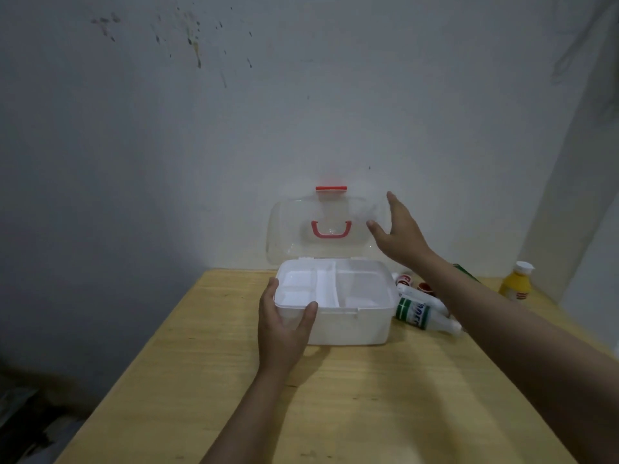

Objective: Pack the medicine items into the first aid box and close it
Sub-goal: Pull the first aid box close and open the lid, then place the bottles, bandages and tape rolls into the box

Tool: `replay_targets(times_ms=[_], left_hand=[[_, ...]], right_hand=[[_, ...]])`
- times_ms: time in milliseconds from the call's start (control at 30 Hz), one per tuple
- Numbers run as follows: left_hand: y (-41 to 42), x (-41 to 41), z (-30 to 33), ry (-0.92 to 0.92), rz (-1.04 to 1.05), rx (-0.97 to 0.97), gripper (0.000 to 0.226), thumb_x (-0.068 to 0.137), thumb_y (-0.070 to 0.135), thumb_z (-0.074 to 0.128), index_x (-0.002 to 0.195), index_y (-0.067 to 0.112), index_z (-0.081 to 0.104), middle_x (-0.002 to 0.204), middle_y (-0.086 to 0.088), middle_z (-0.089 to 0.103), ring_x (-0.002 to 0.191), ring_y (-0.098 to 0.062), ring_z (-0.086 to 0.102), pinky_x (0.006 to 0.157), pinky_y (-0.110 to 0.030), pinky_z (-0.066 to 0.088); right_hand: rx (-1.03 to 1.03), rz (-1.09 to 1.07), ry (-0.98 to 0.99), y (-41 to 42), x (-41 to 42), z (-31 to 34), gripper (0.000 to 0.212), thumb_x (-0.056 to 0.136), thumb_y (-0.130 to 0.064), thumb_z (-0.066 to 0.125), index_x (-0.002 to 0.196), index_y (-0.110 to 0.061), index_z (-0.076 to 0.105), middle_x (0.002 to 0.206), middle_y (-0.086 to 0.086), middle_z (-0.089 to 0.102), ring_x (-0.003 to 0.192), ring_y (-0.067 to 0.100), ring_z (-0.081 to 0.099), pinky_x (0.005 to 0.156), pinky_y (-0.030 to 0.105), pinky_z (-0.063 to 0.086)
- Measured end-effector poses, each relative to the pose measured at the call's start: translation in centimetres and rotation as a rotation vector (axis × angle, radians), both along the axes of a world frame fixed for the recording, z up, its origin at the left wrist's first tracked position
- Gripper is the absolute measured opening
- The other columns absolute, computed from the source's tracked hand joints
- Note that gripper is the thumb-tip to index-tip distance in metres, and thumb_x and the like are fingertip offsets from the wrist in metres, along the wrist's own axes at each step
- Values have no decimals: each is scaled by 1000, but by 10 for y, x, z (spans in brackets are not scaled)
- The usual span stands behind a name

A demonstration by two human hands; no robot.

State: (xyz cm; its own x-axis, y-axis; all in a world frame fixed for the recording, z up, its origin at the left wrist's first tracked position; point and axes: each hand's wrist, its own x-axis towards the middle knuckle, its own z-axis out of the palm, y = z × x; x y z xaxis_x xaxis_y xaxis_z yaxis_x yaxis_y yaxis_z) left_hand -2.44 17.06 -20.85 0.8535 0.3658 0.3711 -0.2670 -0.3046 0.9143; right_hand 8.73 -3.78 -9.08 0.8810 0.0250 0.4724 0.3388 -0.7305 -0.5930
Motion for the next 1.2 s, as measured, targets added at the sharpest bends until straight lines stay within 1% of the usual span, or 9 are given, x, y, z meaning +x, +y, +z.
replay_targets(times_ms=[167,333,433,567,733,867,1000,1133,1200], left_hand=[[0,1,3,26,13,-2,80,75,39,75,141,22,33,150,0,38,137,-18,36,110,-46,39],[-1,0,7,68,15,-21,80,76,38,74,141,23,32,147,-4,40,133,-24,41,105,-47,43],[-3,-1,9,84,27,-32,79,76,37,74,141,21,32,147,-5,41,132,-25,42,105,-47,44],[-5,-2,10,96,27,-33,79,77,36,74,142,21,31,146,-5,41,131,-26,42,103,-46,45],[-6,-4,11,98,26,-35,79,77,35,74,142,20,32,146,-5,42,131,-26,43,104,-43,44],[-7,-5,13,88,31,-40,78,77,33,74,142,19,32,146,-5,42,131,-26,42,102,-40,43],[-7,-5,12,87,23,-47,78,77,33,74,142,20,32,147,-5,41,132,-25,41,104,-41,43],[-8,-6,13,86,19,-58,78,78,33,73,143,20,31,146,-3,40,131,-24,42,98,-33,44],[-8,-6,12,86,16,-63,79,77,33,73,143,21,31,146,-3,40,130,-24,42,99,-35,45]], right_hand=[[-49,-39,-18,-42,-40,-11,48,90,-26,59,133,-9,48,136,12,54,119,26,54,96,32,42],[-159,-106,107,-87,-86,-50,27,81,-20,66,107,-12,69,106,8,71,90,22,65,79,34,52],[-254,-161,183,-106,-105,-79,27,78,-21,69,105,-16,70,104,4,71,89,20,63,69,26,42],[-237,-203,251,-112,-113,-104,33,77,-24,69,109,-18,66,115,8,65,102,25,61,82,35,49],[-152,-248,173,-101,-119,-115,34,78,-17,65,112,-16,63,116,10,59,99,29,59,78,35,47],[-109,-235,86,-101,-124,-121,29,79,-7,62,108,-9,65,97,13,70,88,29,63,67,27,38],[62,-261,6,-101,-134,-117,20,81,-10,65,100,-10,70,73,3,66,68,17,59,58,21,39],[215,-258,-92,-105,-136,-93,16,78,-12,72,93,-9,73,73,1,68,67,14,63,61,18,49],[290,-237,-152,-104,-137,-74,15,78,-13,73,93,-9,73,74,3,69,68,11,63,61,9,47]])
